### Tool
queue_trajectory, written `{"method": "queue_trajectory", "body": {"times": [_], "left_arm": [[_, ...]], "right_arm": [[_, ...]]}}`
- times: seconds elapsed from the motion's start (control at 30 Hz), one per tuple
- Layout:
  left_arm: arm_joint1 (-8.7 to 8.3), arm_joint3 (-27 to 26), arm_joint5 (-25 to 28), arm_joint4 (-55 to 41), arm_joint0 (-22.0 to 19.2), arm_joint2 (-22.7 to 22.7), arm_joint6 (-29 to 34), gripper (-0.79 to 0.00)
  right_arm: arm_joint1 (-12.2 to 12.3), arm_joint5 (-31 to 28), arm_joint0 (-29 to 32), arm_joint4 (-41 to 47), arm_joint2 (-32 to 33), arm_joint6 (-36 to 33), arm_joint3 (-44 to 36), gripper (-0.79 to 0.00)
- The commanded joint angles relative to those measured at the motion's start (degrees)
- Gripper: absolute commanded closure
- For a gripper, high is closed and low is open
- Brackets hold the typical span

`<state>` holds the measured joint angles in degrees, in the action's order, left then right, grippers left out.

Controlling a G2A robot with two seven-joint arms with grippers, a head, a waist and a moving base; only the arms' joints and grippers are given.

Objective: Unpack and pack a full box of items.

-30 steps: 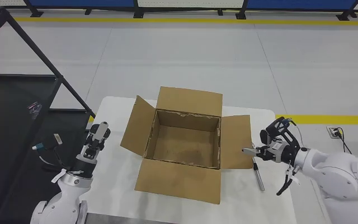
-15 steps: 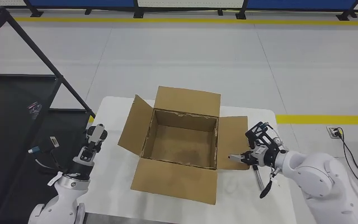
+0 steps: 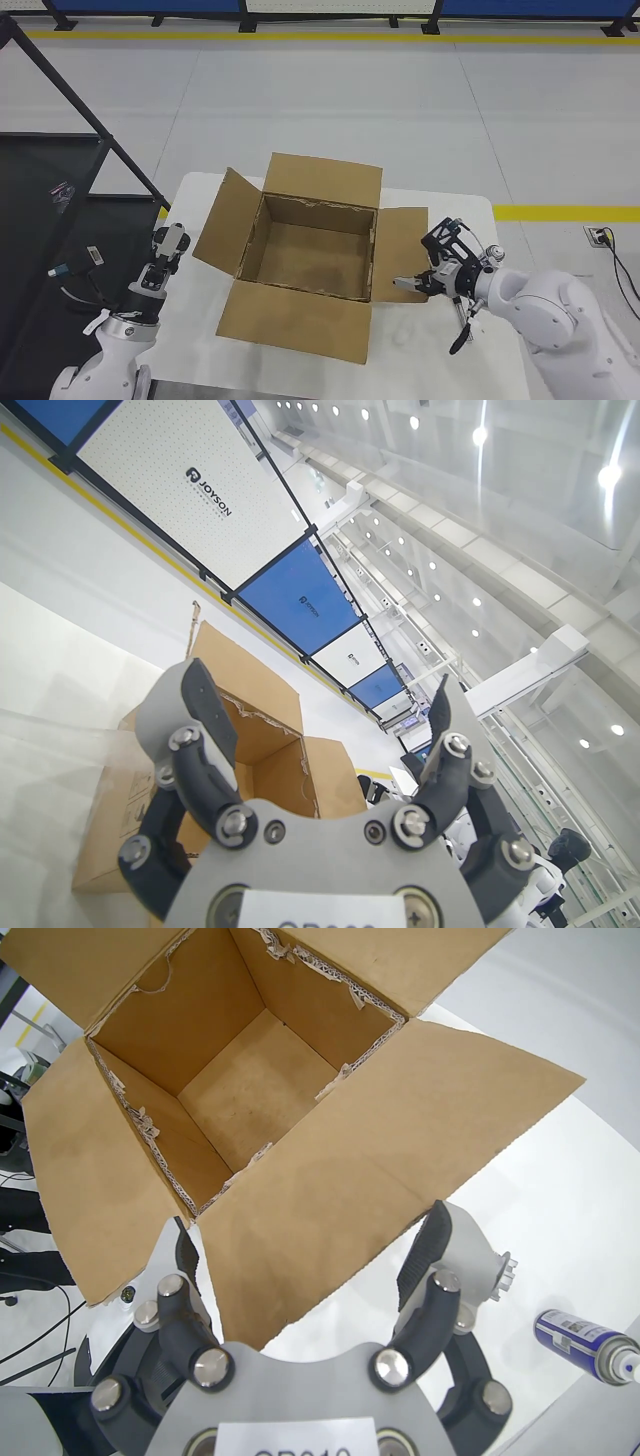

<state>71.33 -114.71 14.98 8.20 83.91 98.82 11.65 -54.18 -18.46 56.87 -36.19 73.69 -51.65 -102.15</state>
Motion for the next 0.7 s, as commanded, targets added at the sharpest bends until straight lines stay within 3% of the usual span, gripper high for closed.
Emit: {"method": "queue_trajectory", "body": {"times": [0.0,0.13,0.27,0.5,0.67], "left_arm": [[-0.02,-0.1,0.0,0.0,0.2,0.1,0.0,-0.785],[-0.05,-0.2,0.1,-0.2,0.5,0.2,-0.2,-0.785],[-0.09,-0.4,0.0,-0.2,0.7,0.3,0.0,-0.785],[-0.19,-0.7,-1.2,0.7,-0.4,-0.9,1.2,-0.785],[-0.24,-0.3,-2.2,1.5,-1.9,-2.2,1.8,-0.785]], "right_arm": [[-0.1,0.1,-0.8,-0.1,-0.8,0.4,0.5,-0.785],[-0.4,1.0,-2.2,-1.2,-1.5,3.1,1.6,-0.785],[0.0,-0.9,-1.4,-4.1,1.8,8.9,2.4,-0.785],[1.7,-2.2,7.5,-16.2,14.0,18.4,0.3,-0.785],[2.4,-5.0,13.8,-26.9,16.7,23.4,0.8,-0.785]]}}
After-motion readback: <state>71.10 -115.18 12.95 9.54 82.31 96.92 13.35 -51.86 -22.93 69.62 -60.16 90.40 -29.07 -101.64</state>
